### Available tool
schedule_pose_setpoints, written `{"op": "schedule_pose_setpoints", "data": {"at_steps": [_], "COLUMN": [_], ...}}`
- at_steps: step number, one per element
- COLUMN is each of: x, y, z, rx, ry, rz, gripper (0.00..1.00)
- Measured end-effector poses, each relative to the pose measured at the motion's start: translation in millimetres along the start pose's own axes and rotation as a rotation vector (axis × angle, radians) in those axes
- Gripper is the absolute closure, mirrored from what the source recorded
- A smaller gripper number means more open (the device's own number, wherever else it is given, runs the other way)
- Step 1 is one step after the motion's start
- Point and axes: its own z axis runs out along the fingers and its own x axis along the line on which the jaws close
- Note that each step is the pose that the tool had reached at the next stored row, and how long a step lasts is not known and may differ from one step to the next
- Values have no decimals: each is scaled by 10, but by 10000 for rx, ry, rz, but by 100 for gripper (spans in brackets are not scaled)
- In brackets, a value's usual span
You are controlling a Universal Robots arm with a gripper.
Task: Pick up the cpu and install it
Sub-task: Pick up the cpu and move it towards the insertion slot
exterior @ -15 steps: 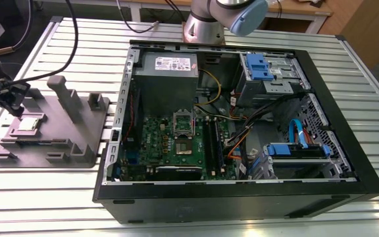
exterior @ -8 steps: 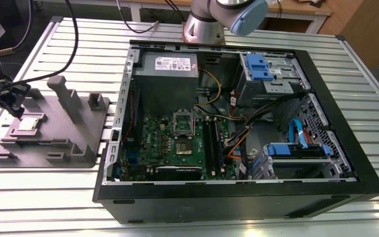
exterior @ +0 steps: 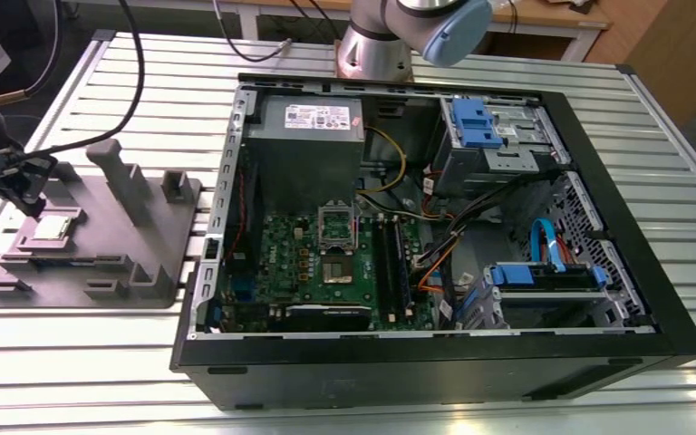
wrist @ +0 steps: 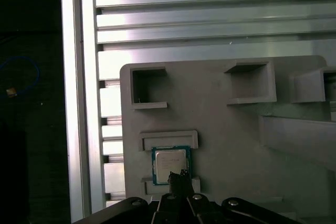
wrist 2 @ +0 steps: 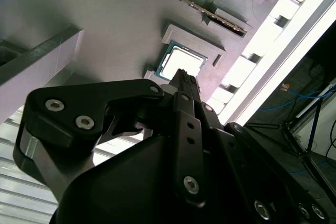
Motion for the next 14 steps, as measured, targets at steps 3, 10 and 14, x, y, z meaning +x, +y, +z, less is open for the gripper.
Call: {"op": "schedule_pose_setpoints", "data": {"at_steps": [3,10,14], "x": [7,17,25], "y": [-1,24,39], "z": [15,77,112], "rx": [1,17,40], "ry": [2,2,-2], "rz": [0,1,-1], "gripper": [90,90,90]}}
